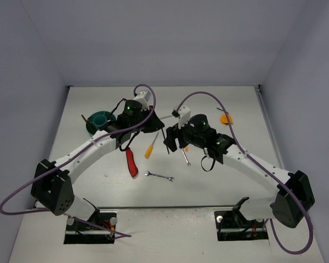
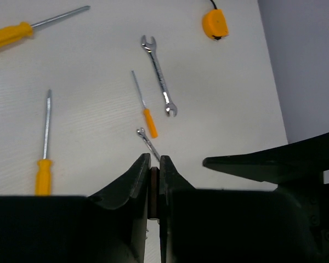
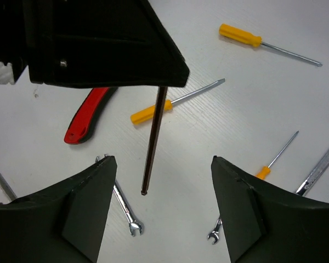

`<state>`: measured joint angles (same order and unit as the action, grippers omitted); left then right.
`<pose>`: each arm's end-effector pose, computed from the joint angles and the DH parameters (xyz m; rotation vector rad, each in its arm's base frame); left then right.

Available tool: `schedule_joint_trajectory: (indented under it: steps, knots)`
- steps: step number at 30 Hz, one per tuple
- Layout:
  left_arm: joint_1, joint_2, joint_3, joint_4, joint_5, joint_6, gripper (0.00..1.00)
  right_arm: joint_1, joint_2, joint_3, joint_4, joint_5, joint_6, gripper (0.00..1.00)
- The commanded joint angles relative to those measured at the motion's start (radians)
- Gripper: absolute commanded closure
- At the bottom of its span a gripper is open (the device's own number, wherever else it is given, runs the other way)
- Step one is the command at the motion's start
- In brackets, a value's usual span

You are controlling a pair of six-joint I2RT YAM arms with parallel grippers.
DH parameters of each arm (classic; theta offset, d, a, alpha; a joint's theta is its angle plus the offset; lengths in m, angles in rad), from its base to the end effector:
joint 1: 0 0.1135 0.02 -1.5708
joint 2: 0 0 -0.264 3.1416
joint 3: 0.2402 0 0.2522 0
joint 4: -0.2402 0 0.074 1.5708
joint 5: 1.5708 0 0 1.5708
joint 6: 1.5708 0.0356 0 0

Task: Sort the tools into containers

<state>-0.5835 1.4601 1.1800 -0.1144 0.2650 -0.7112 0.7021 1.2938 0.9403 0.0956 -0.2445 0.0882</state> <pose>0.2810 -0.1967 0.3242 0.0526 2.1211 -1.0747 0.2260 0.2025 0.3112 -0.7391 1.7416 0.7722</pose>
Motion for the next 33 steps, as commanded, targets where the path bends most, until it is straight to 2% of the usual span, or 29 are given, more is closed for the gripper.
schedule_joint_trajectory:
  steps: [1, 4, 8, 12, 15, 22, 33]
  knots:
    - [0.068, -0.125, 0.028, -0.082, -0.104, 0.037, 1.00, 0.007, -0.043, 0.008, 0.072, 0.037, 0.008, 0.26]
    - [0.149, -0.221, 0.032, -0.189, -0.170, 0.060, 1.00, 0.007, -0.060, -0.001, 0.072, 0.064, 0.007, 0.24]
    - [0.248, -0.321, 0.063, -0.330, -0.390, 0.144, 1.00, 0.007, -0.073, -0.025, 0.072, 0.088, 0.005, 0.24]
    - [0.355, -0.356, 0.089, -0.362, -0.563, 0.215, 1.00, 0.007, -0.079, -0.051, 0.072, 0.090, 0.002, 0.24]
    - [0.446, -0.323, 0.111, -0.350, -0.623, 0.245, 1.00, 0.007, -0.089, -0.068, 0.072, 0.085, 0.004, 0.24]
    - [0.577, -0.180, 0.182, -0.272, -0.628, 0.269, 1.00, 0.008, -0.112, -0.102, 0.073, 0.041, 0.019, 0.24]
    - [0.623, 0.026, 0.194, -0.140, -0.635, 0.275, 1.00, 0.007, -0.156, -0.146, 0.072, 0.047, 0.022, 0.24]
